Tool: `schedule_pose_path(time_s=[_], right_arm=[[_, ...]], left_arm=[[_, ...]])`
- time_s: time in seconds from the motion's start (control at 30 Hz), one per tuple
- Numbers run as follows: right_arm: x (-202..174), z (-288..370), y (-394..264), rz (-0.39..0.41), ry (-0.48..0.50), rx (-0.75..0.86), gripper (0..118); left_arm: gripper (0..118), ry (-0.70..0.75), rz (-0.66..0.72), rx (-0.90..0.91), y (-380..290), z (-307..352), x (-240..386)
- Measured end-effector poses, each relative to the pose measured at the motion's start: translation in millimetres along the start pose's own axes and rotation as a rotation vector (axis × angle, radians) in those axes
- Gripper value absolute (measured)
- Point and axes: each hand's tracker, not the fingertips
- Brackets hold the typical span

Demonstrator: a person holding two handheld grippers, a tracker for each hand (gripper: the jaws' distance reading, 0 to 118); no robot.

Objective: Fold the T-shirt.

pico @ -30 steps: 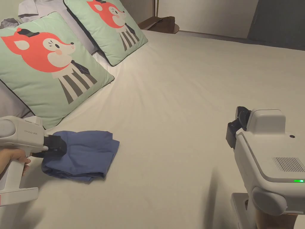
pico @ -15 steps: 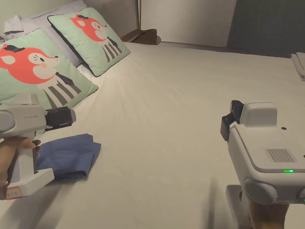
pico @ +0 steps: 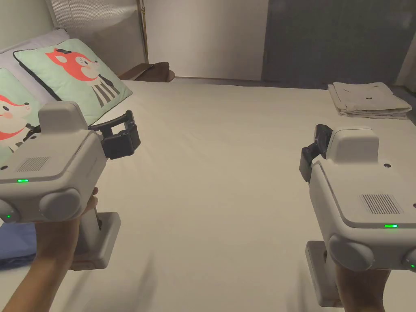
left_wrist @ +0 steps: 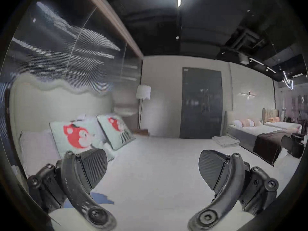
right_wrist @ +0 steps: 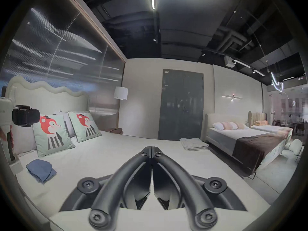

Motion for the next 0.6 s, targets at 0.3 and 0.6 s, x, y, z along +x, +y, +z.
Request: schedule_pose_path(time_s=[0.3, 0.6], right_arm=[[42.9, 27.5, 1.2, 0.006, -0.093, 0.001, 0], [56.3, 37.2, -3.6, 0.009, -0.123, -0.006, 0]], left_arm=[[100, -0.054, -0.082, 0.082, -34.0, 16.4, 76.6], [2, -0.106, -0.1, 0.064, -56.7, 17.8, 109.7]])
